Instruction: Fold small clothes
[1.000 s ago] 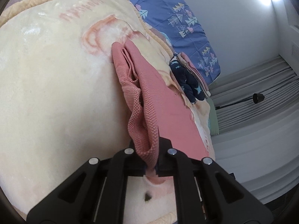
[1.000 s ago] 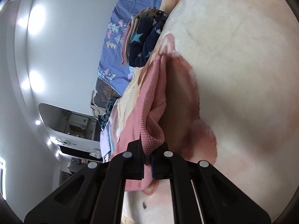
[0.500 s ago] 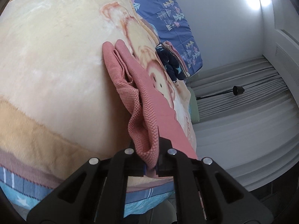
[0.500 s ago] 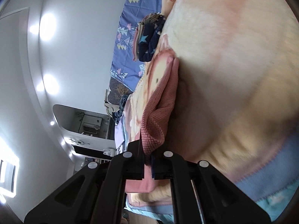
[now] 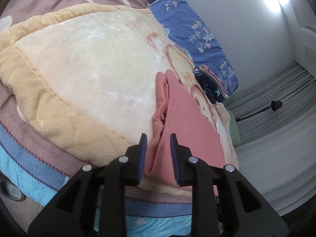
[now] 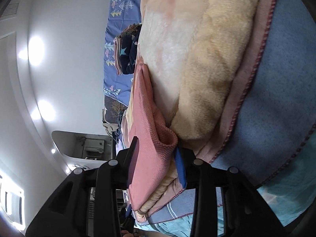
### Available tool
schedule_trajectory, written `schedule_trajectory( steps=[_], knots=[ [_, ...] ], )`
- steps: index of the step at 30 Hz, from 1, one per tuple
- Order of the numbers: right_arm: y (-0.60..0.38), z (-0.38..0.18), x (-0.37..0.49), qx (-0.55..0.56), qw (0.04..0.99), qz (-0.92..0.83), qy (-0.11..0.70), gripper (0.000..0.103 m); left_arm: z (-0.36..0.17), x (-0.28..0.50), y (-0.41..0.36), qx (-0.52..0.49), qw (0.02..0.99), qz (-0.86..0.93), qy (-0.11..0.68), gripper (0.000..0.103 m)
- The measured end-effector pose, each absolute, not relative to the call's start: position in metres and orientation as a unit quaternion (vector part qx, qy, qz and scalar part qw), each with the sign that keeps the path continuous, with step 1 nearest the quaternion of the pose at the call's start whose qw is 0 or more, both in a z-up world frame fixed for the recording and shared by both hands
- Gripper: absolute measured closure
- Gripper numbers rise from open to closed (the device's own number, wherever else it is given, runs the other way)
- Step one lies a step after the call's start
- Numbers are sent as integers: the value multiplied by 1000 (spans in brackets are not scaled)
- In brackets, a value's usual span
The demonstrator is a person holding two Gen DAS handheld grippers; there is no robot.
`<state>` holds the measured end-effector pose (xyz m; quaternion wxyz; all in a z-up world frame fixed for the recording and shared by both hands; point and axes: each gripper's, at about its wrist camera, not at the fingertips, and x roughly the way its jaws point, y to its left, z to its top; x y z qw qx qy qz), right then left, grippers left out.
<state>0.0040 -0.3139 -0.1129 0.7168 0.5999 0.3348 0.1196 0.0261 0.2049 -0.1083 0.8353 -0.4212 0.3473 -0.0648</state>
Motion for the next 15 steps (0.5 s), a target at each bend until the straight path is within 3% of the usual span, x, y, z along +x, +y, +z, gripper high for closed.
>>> schedule_trajectory(
  steps=[6, 9, 11, 13, 15],
  knots=[
    [-298, -103, 19, 552, 758, 99, 332, 67, -66, 62, 147, -380, 847, -153, 339, 54],
    [-290, -93, 20, 514, 791, 75, 323, 75, -49, 89, 98, -343, 846, -204, 353, 44],
    [-280, -84, 22, 467, 820, 50, 327, 87, -39, 115, 60, -316, 839, -242, 371, 36],
    [-272, -78, 21, 429, 843, 37, 322, 93, -33, 143, 18, -277, 827, -275, 404, 19],
    [-260, -68, 18, 382, 870, 29, 310, 95, -32, 172, -26, -237, 807, -304, 448, 19]
  ],
)
